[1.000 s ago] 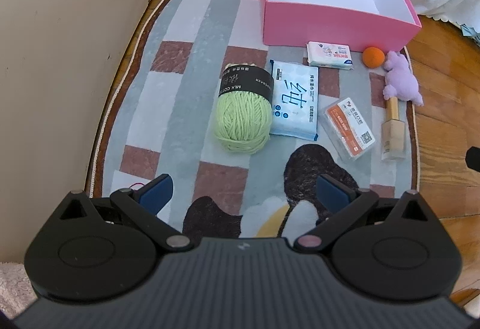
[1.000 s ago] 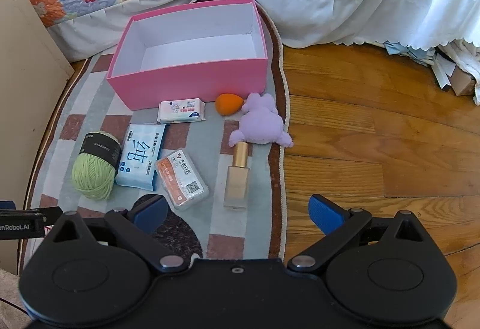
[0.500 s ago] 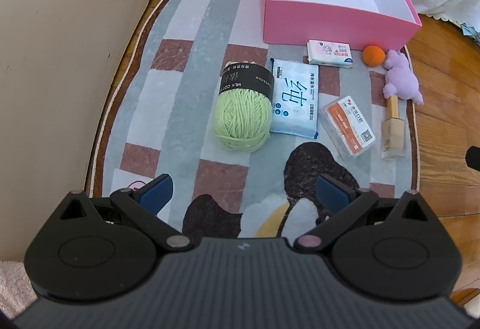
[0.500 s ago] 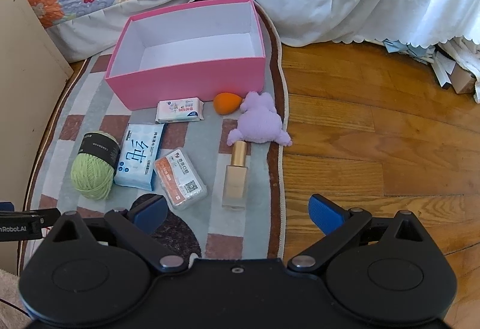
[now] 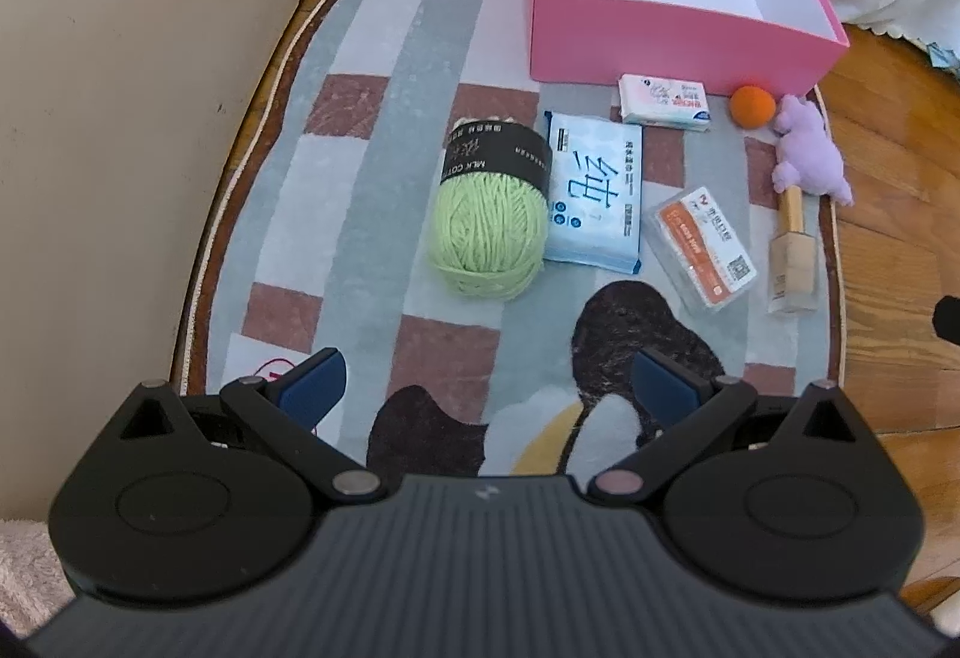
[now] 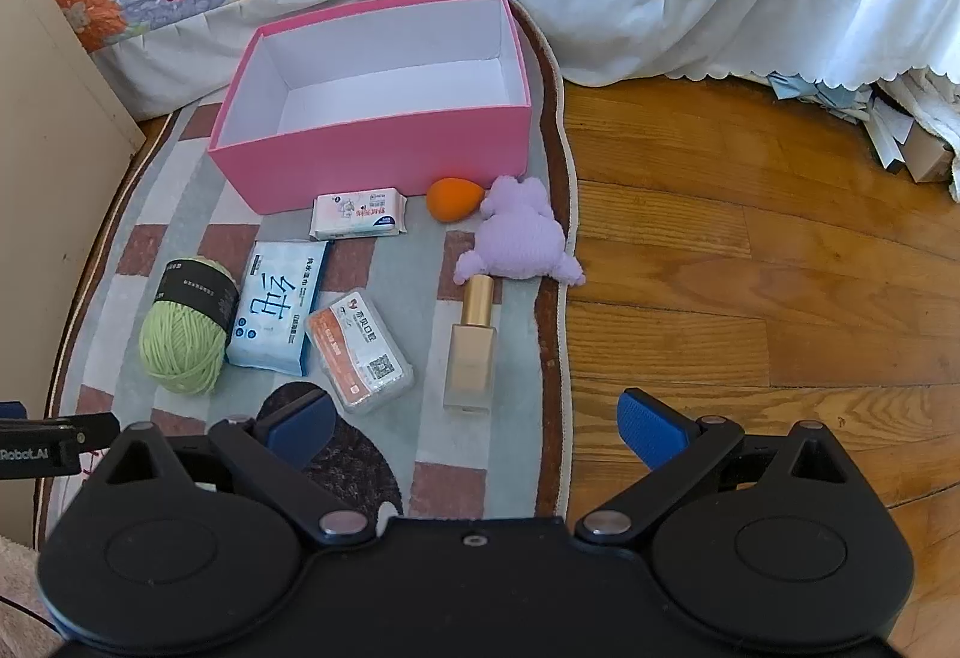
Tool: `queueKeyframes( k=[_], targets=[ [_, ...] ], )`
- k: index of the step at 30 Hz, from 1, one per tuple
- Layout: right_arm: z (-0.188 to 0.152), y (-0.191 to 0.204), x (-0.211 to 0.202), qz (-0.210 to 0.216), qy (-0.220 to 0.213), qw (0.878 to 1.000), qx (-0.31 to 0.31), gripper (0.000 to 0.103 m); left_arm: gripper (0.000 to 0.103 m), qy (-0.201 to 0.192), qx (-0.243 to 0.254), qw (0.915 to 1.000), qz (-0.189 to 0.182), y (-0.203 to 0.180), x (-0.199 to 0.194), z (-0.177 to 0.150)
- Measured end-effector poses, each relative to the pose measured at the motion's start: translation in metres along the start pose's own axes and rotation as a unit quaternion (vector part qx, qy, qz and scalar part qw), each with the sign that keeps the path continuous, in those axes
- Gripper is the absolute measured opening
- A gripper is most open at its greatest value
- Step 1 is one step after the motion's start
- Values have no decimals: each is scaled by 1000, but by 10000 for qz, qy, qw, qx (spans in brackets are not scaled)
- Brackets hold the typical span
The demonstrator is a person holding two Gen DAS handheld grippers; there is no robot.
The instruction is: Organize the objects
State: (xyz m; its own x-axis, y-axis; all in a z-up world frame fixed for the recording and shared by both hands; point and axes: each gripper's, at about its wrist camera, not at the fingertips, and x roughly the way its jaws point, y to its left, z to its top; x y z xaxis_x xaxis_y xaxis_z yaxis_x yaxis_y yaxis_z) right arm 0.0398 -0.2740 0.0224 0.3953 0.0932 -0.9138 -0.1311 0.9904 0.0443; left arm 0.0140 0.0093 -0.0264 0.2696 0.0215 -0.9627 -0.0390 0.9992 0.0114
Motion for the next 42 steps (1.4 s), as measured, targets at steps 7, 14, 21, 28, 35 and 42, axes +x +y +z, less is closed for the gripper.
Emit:
queueKeyframes(
  k=[7, 14, 21, 28, 35, 42],
  targets=[
    [-1, -2, 3, -15, 27, 10000, 28, 102, 103, 46, -9, 10000, 6, 1, 2, 0],
    [-2, -4, 4, -17, 42, 10000, 52, 102, 103, 42, 25, 10000, -2, 0, 2, 0],
    [-5, -4, 8, -9, 106, 9999, 39, 102, 103, 124, 68, 9999, -57, -2, 0, -2],
    [-3, -1, -3, -75, -15, 9999, -99, 102, 103, -30, 170, 9991, -387, 2, -29, -1],
    [-3, 4, -18, 21, -178, 9993, -334, 102, 103, -163, 385, 9988, -259, 13, -40, 9],
    [-2, 34, -42, 923, -761, 9827, -1416, 102, 103, -445, 436, 9943, -870, 38, -40, 29]
  ],
)
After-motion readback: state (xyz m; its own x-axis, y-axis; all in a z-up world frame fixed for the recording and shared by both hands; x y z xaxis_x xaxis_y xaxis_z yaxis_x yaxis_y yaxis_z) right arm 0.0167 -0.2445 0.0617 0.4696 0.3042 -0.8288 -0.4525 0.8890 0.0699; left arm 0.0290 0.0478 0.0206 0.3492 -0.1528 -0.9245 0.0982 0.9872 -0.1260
